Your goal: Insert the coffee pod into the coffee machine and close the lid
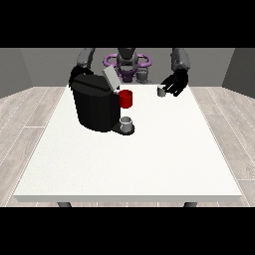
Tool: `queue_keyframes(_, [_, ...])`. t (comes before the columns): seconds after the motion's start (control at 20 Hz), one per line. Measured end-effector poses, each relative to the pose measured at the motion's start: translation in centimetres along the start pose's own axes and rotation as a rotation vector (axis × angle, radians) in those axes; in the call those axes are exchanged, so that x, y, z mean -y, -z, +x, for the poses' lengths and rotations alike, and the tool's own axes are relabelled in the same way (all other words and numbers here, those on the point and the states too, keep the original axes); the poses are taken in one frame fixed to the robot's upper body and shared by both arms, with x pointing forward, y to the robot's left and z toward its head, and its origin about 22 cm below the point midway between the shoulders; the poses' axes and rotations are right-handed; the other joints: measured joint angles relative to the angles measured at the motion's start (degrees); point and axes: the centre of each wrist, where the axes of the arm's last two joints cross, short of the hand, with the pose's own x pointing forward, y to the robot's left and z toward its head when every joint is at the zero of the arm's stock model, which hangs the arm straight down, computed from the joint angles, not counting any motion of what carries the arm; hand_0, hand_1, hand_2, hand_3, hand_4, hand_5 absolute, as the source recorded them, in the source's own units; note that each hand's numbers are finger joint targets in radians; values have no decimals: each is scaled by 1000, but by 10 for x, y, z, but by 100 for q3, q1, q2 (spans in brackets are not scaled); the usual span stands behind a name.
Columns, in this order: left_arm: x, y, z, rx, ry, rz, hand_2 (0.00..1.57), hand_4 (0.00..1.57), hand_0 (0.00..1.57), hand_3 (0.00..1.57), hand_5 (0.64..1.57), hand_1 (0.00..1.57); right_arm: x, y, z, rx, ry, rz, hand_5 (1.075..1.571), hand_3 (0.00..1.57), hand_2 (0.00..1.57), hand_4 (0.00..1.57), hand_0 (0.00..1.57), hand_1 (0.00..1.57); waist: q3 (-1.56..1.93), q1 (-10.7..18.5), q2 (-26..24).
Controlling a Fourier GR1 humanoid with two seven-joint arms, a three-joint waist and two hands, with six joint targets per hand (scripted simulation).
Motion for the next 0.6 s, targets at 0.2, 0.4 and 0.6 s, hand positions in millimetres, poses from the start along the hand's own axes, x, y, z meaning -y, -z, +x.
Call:
queue_keyframes(0.2, [-11, 16, 24, 14, -5, 25, 1329, 573, 1252, 1292, 1571, 1252, -4, 4, 5, 31, 9, 28, 1571, 0, 0, 496, 0, 0, 0, -159, 92])
queue_keyframes(0.4, [-37, 28, 44, 33, -1, 49, 1327, 536, 1256, 1277, 1571, 1256, -6, 6, 9, 54, 16, 38, 1571, 0, 0, 504, 0, 0, -1, -272, 149])
queue_keyframes(0.6, [-70, 38, 67, 53, 9, 106, 1292, 515, 1248, 1237, 1571, 1248, -20, 8, 19, 80, 16, 68, 1571, 0, 0, 508, 0, 0, -1, -469, 252])
